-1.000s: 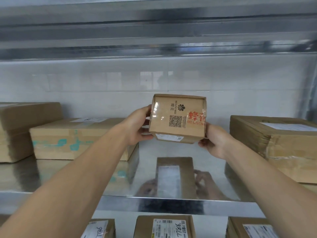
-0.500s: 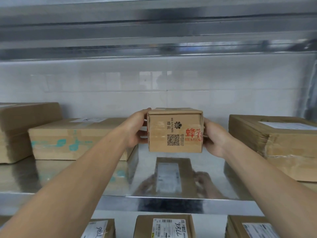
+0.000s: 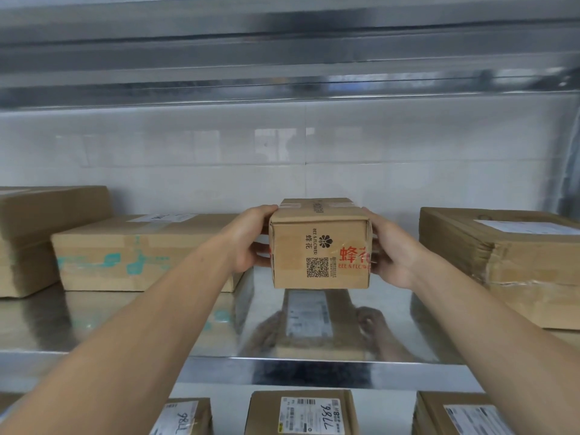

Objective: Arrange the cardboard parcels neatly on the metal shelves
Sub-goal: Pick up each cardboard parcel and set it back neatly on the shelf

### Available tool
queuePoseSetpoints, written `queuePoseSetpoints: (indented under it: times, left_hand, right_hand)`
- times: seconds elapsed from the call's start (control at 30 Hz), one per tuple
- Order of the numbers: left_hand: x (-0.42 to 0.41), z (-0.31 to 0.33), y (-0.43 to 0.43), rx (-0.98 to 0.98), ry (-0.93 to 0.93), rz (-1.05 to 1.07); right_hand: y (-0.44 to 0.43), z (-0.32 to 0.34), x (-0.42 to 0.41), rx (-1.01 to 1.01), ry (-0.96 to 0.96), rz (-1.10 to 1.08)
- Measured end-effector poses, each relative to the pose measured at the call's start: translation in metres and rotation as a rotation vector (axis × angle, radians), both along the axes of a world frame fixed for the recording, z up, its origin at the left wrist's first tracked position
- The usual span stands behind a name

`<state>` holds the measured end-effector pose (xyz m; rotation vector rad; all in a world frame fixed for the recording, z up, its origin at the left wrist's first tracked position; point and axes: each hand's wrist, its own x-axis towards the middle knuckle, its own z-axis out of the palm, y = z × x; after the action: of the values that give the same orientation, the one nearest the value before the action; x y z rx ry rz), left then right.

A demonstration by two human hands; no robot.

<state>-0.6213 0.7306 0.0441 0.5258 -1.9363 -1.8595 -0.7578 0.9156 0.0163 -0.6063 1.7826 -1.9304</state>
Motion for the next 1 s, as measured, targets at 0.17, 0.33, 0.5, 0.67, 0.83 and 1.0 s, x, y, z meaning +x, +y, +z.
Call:
queuePoseSetpoints:
  times: [0.17,0.33,0.5,0.67,0.83,1.0]
  left_hand:
    - [-0.001,-0.002,-0.001,0.006,-0.012,-0.008]
    - [0.000,-0.001,-0.002,-0.010,0.003,0.008]
    - [-0.002,-0.003,-0.007,-0.022,-0.011,-0.011]
    - [-0.003,-0.002,-0.007,-0.003,-0.043,0.034]
    - [-0.005,0.003,-0.011,0.023,-0.050,0.047]
    - [-0.006,0.006,-0.018,0.050,-0.023,0.025]
  right_hand:
    - [0.001,0.000,0.001,0.015,-0.015,0.003]
    - [0.001,-0.001,-0.002,0.024,-0.013,0.021]
    - [0.000,0.000,-0.005,-0.024,-0.059,0.007]
    - [0.000,0.002,-0.007,-0.079,-0.097,0.016]
    - [0.001,0.004,-0.010,-0.044,-0.035,-0.030]
    - [0.002,0.008,-0.009,-0.074,-0.004,-0.042]
